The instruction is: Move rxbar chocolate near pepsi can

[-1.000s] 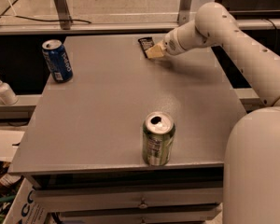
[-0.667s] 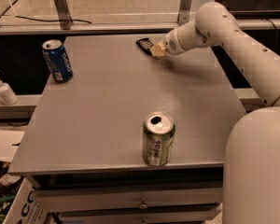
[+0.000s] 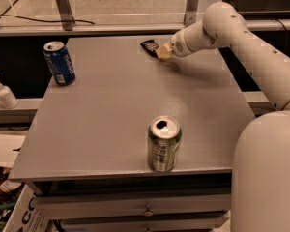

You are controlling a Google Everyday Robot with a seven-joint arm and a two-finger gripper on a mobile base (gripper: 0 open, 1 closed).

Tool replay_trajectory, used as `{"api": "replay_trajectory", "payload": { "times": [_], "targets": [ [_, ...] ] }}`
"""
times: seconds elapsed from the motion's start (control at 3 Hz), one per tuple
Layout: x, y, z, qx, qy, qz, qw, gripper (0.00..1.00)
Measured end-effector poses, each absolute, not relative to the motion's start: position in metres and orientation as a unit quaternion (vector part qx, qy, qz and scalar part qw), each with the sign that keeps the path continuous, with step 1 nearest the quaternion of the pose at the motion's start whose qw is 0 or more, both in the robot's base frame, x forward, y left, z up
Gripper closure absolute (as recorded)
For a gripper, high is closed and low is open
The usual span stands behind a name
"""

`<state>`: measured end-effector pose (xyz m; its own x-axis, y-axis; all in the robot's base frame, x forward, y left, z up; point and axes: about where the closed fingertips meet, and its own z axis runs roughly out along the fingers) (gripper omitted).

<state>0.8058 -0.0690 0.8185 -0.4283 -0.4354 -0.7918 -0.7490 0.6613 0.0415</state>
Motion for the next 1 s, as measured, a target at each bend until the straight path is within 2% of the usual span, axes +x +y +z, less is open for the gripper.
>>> {"api": "replay_trajectory", "payload": {
  "times": [1.0],
  "targets": [
    [0.8057, -0.0687, 0.8184, -0.361, 0.821, 0.199, 0.395, 1.00]
  ]
}}
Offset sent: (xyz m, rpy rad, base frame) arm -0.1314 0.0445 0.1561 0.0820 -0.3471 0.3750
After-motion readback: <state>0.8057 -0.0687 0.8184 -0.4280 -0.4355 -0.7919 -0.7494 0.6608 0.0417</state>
